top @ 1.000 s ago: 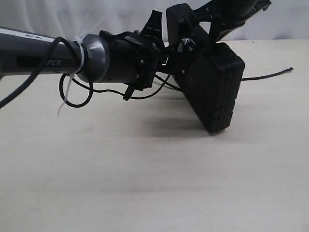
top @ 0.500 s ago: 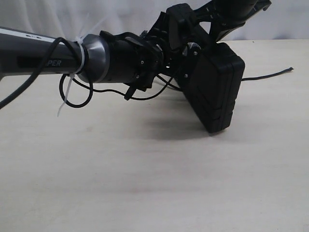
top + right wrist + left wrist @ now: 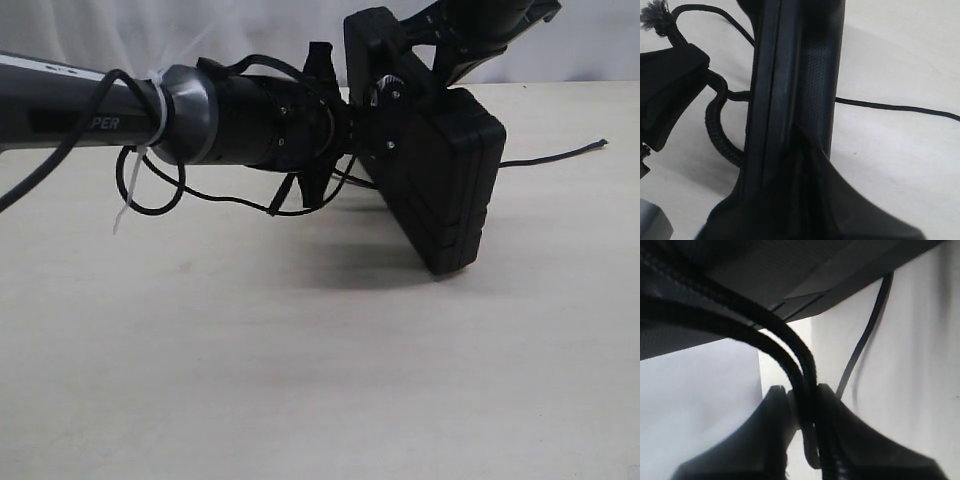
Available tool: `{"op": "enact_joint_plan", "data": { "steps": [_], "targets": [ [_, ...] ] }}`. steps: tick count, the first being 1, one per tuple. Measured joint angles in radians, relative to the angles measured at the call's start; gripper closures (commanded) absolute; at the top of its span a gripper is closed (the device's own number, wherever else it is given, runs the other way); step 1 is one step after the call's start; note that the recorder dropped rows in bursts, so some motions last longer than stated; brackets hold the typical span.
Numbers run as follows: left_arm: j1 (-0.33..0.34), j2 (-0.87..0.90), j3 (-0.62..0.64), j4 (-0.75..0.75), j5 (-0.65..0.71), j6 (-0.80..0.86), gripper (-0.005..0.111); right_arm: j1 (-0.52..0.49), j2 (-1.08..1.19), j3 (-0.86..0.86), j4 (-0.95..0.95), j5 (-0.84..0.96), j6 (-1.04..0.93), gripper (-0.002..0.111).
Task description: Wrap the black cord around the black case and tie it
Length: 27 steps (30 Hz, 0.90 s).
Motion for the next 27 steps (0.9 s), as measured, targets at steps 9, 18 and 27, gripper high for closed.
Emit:
{"op": "enact_joint_plan", "data": {
  "steps": [9,18,27],
  "targets": [
    [0.004,-0.019,0.0,-0.08,-0.023,-0.017,0.058,0.0,0.0,0.0,0.0,0.0,-0.002,0.104],
    [0.004,-0.021,0.0,-0.186,-0.036,-0.051,0.089,0.0,0.0,0.0,0.0,0.0,-0.002,0.104],
    [0.004,-0.023,0.0,-0.204,-0.07,-0.113,0.107,0.0,0.0,0.0,0.0,0.0,-0.002,0.104]
  ]
}}
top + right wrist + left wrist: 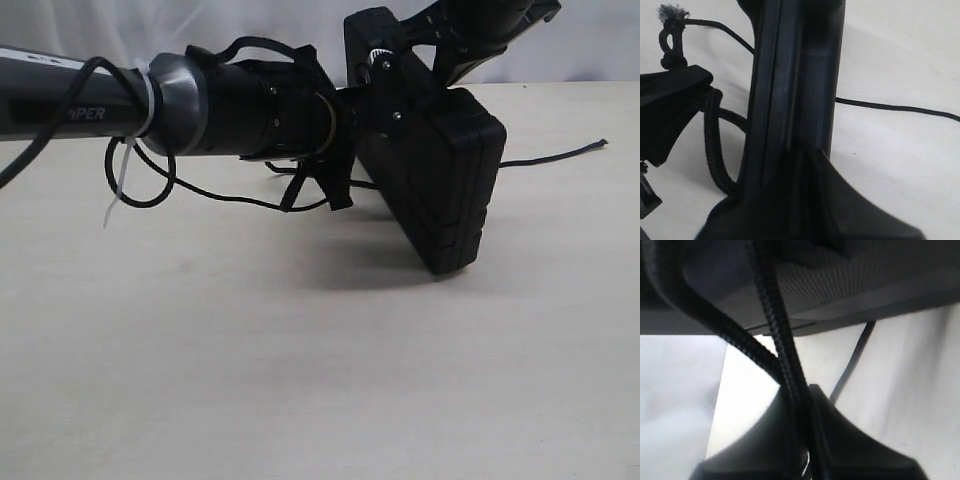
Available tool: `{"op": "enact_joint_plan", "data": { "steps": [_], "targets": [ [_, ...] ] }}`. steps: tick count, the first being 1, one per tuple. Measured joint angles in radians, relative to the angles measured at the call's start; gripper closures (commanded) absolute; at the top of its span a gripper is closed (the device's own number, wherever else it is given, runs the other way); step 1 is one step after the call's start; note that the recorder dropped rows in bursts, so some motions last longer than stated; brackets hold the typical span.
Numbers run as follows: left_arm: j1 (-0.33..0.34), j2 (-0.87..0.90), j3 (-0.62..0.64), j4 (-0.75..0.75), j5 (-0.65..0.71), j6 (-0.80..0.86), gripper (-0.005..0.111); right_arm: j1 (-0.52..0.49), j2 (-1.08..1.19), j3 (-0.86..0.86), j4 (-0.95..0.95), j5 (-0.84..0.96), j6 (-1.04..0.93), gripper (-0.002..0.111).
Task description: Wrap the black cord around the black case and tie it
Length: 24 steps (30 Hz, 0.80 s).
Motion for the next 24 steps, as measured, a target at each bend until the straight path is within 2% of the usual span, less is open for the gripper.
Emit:
{"op": "enact_joint_plan", "data": {
  "steps": [6,13,18,24],
  "targets": [
    [0.019,-0.013,0.0,-0.002,-0.059,-0.071,0.107,0.0,0.0,0.0,0.0,0.0,0.0,0.104],
    [0.023,-0.016,0.0,-0.054,-0.037,0.011,0.107,0.0,0.0,0.0,0.0,0.0,0.0,0.104],
    [0.039,-0.016,0.0,-0.291,-0.063,0.216,0.107,0.0,0.0,0.0,0.0,0.0,0.0,0.104],
    [0.112,-0.016,0.0,-0.693,-0.011,0.592,0.107,0.0,0.0,0.0,0.0,0.0,0.0,0.104]
  ]
}}
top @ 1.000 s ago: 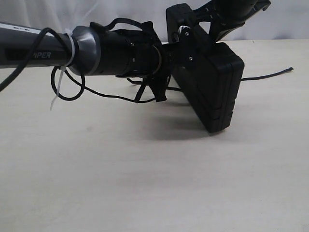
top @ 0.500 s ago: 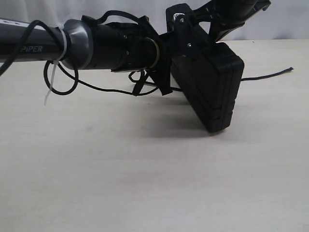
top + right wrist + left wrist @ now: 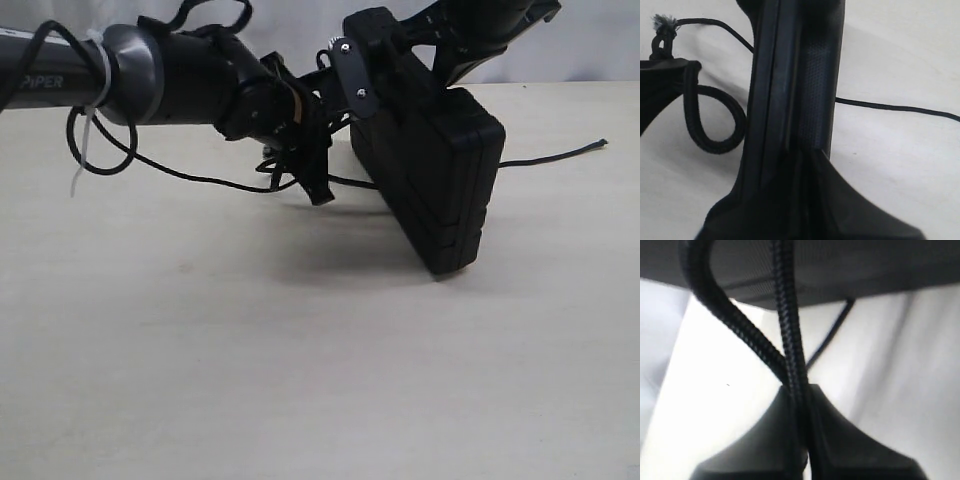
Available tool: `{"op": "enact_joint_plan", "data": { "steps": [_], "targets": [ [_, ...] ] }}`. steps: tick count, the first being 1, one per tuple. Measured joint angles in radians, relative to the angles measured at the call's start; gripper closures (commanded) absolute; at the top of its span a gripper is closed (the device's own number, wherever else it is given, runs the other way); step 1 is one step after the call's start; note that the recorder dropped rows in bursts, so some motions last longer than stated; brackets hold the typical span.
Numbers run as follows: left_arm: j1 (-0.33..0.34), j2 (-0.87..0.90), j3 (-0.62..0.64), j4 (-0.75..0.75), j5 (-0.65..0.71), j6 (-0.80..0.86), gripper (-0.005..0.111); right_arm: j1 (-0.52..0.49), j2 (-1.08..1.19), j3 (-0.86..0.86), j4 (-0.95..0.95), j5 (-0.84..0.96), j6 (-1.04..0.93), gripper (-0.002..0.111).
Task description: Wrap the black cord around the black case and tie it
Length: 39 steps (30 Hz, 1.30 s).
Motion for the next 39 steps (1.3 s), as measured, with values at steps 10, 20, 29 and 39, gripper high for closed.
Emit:
{"op": "enact_joint_plan", "data": {
  "steps": [10,20,29,39],
  "targets": [
    [0.046,0.0,-0.116,-0.676,0.181,0.522,0.107,0.0,0.0,0.0,0.0,0.0,0.0,0.104],
    [0.109,0.03,-0.313,-0.761,0.647,0.543,0.107,0.0,0.0,0.0,0.0,0.0,0.0,0.104],
    [0.167,0.088,-0.35,-0.818,0.816,0.546,0.106,0.0,0.0,0.0,0.0,0.0,0.0,0.104],
    [0.167,0.167,-0.351,-0.779,0.813,0.546,0.049,0.0,0.0,0.0,0.0,0.0,-0.002,0.104]
  ]
}}
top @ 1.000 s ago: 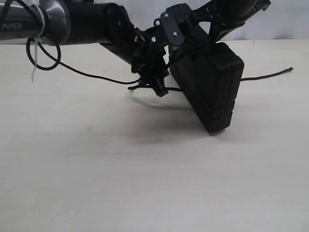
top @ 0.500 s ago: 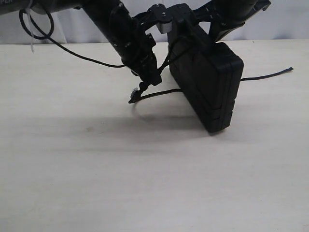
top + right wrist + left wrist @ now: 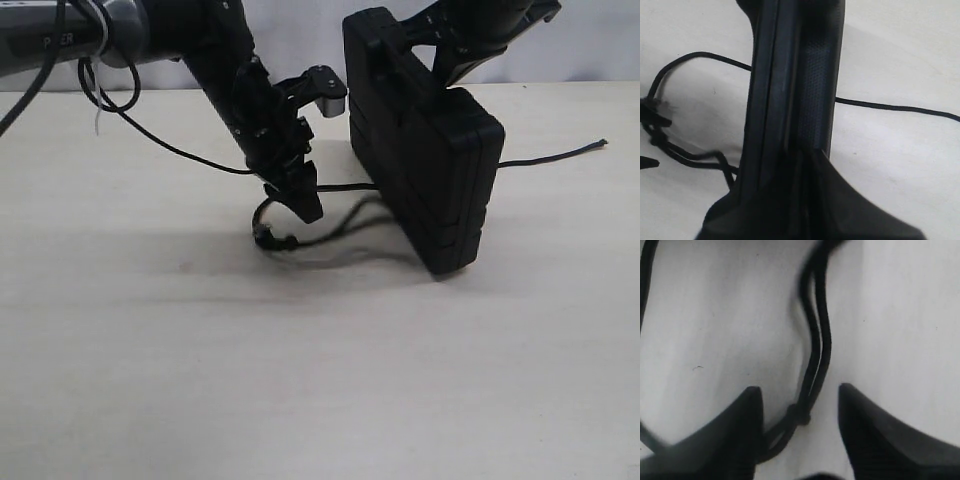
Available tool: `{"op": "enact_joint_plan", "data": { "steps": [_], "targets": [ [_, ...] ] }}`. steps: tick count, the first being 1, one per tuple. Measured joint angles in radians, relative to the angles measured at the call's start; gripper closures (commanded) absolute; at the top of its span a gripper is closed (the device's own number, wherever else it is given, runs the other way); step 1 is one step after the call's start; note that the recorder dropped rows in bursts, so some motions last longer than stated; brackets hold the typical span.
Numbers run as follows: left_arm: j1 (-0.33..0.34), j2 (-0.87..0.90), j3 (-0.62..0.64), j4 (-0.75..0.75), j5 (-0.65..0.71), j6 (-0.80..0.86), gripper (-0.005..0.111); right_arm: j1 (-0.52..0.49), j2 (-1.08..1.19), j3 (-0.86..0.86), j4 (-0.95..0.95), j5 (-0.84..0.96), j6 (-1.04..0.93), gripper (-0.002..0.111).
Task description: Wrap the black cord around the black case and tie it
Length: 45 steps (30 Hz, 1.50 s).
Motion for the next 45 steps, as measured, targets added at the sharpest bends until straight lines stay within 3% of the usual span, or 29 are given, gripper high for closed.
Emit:
{"op": "enact_joint_plan", "data": {
  "steps": [5,9,12,15,18,23,30,32,33,34,35,41,45],
  "targets": [
    [0.0,0.0,0.0,0.014,-0.008,0.0,0.047,0.0,0.0,0.0,0.0,0.0,0.0,0.104],
    [0.0,0.003,0.003,-0.034,-0.002,0.037,0.057,0.0,0.0,0.0,0.0,0.0,-0.002,0.104],
    [-0.008,0.013,0.029,-0.142,0.045,0.224,0.058,0.0,0.0,0.0,0.0,0.0,-0.002,0.104],
    [-0.049,0.029,0.075,-0.155,0.05,0.402,0.055,0.0,0.0,0.0,0.002,0.001,-0.002,0.104],
    [-0.098,0.036,0.115,-0.024,-0.015,0.494,0.05,0.0,0.0,0.0,0.002,0.001,-0.002,0.104],
    [-0.131,0.038,0.147,0.287,-0.181,0.463,0.05,0.0,0.0,0.0,0.002,0.001,-0.002,0.104],
    [-0.127,0.059,0.149,0.374,-0.238,0.448,0.05,0.0,0.0,0.0,0.002,0.001,-0.002,0.104],
    [-0.127,0.065,0.143,0.371,-0.252,0.446,0.059,0.0,0.0,0.0,0.002,0.001,-0.002,0.104],
    [-0.127,0.067,0.14,0.37,-0.252,0.446,0.077,0.0,0.0,0.0,0.002,0.001,-0.004,0.104],
    [-0.127,0.069,0.139,0.37,-0.241,0.446,0.087,0.0,0.0,0.0,0.002,0.001,-0.009,0.104],
    [-0.127,0.069,0.139,0.372,-0.232,0.446,0.107,0.0,0.0,0.0,0.002,0.001,-0.01,0.104],
    [-0.125,0.07,0.139,0.309,-0.149,0.437,0.107,0.0,0.0,0.0,0.002,0.001,-0.018,0.104],
    [-0.068,0.054,0.152,0.167,-0.103,0.43,0.107,0.0,0.0,0.0,0.002,0.001,-0.018,0.104]
  ]
}}
